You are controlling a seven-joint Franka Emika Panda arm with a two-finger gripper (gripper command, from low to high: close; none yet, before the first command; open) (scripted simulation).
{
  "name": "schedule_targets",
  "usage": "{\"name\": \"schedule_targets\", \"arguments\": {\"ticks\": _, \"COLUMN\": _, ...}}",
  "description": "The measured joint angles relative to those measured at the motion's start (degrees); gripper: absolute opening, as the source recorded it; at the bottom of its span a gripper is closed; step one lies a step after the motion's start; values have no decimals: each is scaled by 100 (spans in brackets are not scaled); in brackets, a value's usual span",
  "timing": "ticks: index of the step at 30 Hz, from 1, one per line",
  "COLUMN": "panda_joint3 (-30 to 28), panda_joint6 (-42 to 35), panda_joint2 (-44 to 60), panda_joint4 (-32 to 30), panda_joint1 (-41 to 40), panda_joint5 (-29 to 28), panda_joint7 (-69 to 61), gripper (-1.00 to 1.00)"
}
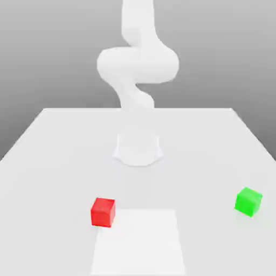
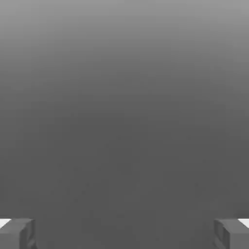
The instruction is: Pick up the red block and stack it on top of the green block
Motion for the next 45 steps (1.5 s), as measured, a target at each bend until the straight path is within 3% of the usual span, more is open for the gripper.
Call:
{"name": "schedule_targets", "arguments": {"ticks": 17, "panda_joint3": -705, "panda_joint6": 2489, "panda_joint2": 3551, "panda_joint4": -2778, "panda_joint1": -563, "panda_joint5": -138, "panda_joint7": -318, "gripper": 0}}
{"name": "schedule_targets", "arguments": {"ticks": 24, "panda_joint3": -322, "panda_joint6": 3795, "panda_joint2": 5151, "panda_joint4": -2778, "panda_joint1": -866, "panda_joint5": 532, "panda_joint7": -831, "gripper": 0}}
{"name": "schedule_targets", "arguments": {"ticks": 25, "panda_joint3": -235, "panda_joint6": 3929, "panda_joint2": 5308, "panda_joint4": -2756, "panda_joint1": -942, "panda_joint5": 582, "panda_joint7": -868, "gripper": -100}}
{"name": "schedule_targets", "arguments": {"ticks": 32, "panda_joint3": -213, "panda_joint6": 3940, "panda_joint2": 5322, "panda_joint4": -2755, "panda_joint1": -965, "panda_joint5": 563, "panda_joint7": -851, "gripper": -100}}
{"name": "schedule_targets", "arguments": {"ticks": 39, "panda_joint3": -356, "panda_joint6": 2823, "panda_joint2": 4010, "panda_joint4": -2945, "panda_joint1": -979, "panda_joint5": 3, "panda_joint7": -449, "gripper": -100}}
{"name": "schedule_targets", "arguments": {"ticks": 45, "panda_joint3": 351, "panda_joint6": 2337, "panda_joint2": 3870, "panda_joint4": -2595, "panda_joint1": 538, "panda_joint5": -2, "panda_joint7": -1393, "gripper": -100}}
